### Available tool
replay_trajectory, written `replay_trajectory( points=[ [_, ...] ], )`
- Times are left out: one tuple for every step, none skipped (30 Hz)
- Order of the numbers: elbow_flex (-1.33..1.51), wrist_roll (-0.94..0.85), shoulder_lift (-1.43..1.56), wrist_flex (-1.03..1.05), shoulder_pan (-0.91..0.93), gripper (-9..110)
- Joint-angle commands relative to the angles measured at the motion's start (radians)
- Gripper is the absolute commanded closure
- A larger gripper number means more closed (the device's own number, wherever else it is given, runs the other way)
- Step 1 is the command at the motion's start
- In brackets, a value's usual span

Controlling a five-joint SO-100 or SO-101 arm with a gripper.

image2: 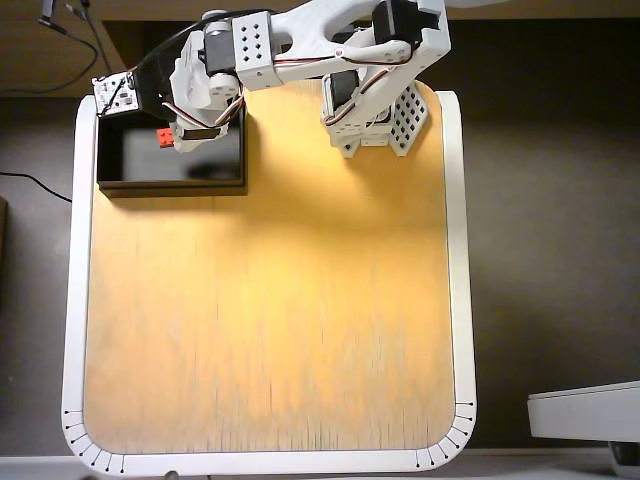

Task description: Grasp a lego block and put it in the bin.

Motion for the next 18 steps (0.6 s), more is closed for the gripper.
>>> replay_trajectory(
  points=[
    [-0.117, -0.006, 0.009, -0.034, -0.006, 90],
    [-0.117, -0.006, 0.011, -0.037, -0.006, 90],
    [-0.118, -0.005, 0.012, -0.038, -0.006, 90],
    [-0.118, -0.003, 0.015, -0.040, -0.006, 90],
    [-0.118, 0.003, 0.017, -0.040, -0.006, 88],
    [-0.118, 0.008, 0.017, -0.040, -0.006, 85],
    [-0.118, 0.008, 0.017, -0.046, -0.006, 85],
    [-0.118, 0.005, 0.018, -0.048, -0.006, 85],
    [-0.118, 0.005, 0.020, -0.048, -0.006, 85],
    [-0.118, 0.003, 0.023, -0.048, -0.006, 85],
    [-0.118, -0.002, 0.028, -0.048, -0.006, 85],
    [-0.118, -0.006, 0.035, -0.049, -0.008, 85],
    [-0.118, -0.008, 0.044, -0.049, -0.009, 85],
    [-0.118, -0.017, 0.055, -0.049, -0.012, 83],
    [-0.118, -0.028, 0.069, -0.049, -0.017, 82],
    [-0.118, -0.037, 0.081, -0.049, -0.023, 81],
    [-0.117, -0.046, 0.098, -0.049, -0.029, 81],
    [-0.117, -0.058, 0.117, -0.049, -0.037, 81]
  ],
)
